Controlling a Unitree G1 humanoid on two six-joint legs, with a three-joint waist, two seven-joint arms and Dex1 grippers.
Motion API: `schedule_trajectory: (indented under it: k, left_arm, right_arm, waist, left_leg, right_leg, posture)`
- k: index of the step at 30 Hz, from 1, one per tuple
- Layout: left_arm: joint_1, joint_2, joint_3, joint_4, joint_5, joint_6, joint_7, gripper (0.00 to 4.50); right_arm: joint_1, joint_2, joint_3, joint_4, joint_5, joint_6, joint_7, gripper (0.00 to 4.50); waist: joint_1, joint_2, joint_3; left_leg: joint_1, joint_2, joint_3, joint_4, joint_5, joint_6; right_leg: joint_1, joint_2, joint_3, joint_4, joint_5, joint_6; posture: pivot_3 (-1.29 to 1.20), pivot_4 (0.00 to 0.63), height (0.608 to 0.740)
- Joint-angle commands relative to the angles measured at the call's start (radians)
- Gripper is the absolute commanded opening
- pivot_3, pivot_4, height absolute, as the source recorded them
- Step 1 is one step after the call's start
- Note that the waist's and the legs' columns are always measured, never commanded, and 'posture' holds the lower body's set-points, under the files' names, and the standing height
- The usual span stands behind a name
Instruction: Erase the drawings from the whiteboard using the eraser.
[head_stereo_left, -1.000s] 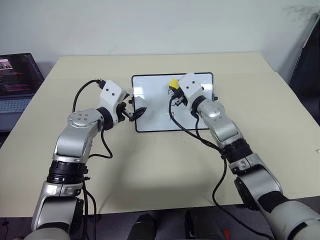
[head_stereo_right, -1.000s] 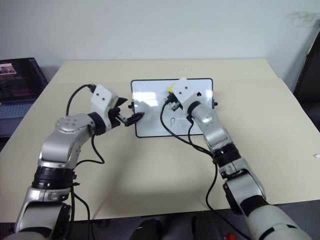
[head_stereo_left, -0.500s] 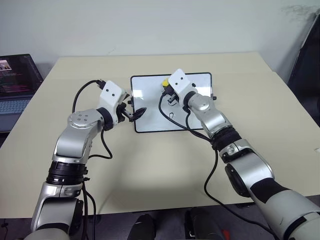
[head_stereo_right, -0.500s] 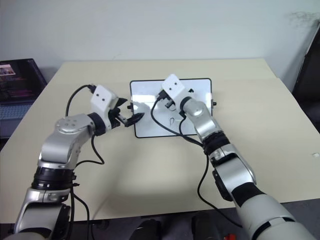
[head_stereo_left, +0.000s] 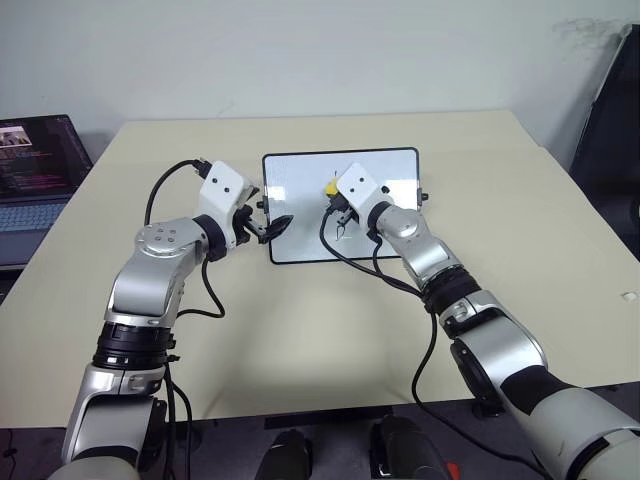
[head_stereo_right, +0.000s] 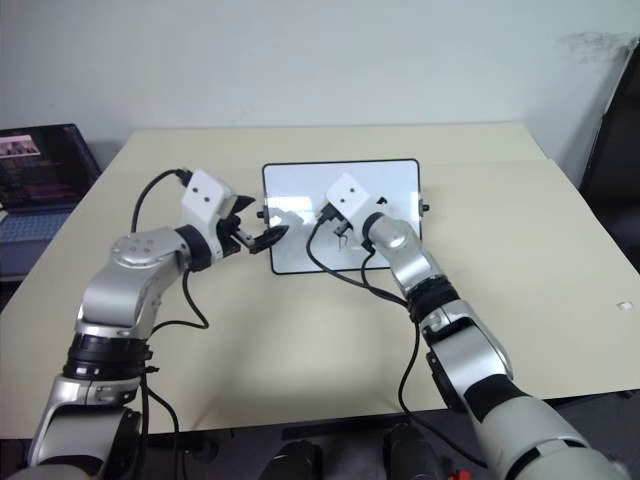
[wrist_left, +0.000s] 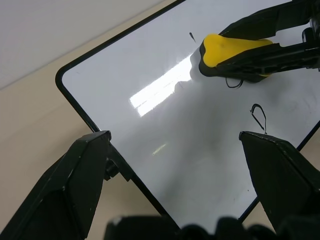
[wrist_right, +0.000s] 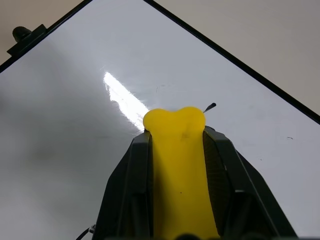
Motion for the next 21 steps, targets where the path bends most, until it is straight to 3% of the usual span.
schedule_trajectory:
  k: [1,21]
  left_arm:
    - [-0.011,0.002,0.012,-0.024,0.009,-0.025,0.003,4.5]
    - [-0.004,-0.011,0.009,-0.033,0.014,-0.032,0.003,4.5]
  right_arm:
    - [-0.036,-0.029,-0.044,0.041,-0.01,0.005,-0.061,1.04]
    - [-0.128,0.062,-0.027,0.151,-0.034,-0.045,-0.07,1.01]
  waist:
    - [0.0,0.0,0.0]
    - [-0.019,0.0,0.0]
  left_leg:
    - [0.0,0.0,0.0,0.0,0.0,0.0]
    - [-0.001,0.001,0.0,-0.001,0.0,0.0]
  right_leg:
    - [0.0,0.0,0.0,0.0,0.0,0.0]
    - [-0.002,0.0,0.0,-0.001,0.002,-0.004]
  posture:
    - [0.0,0.15,0.74]
    - [0.0,0.15,0.74]
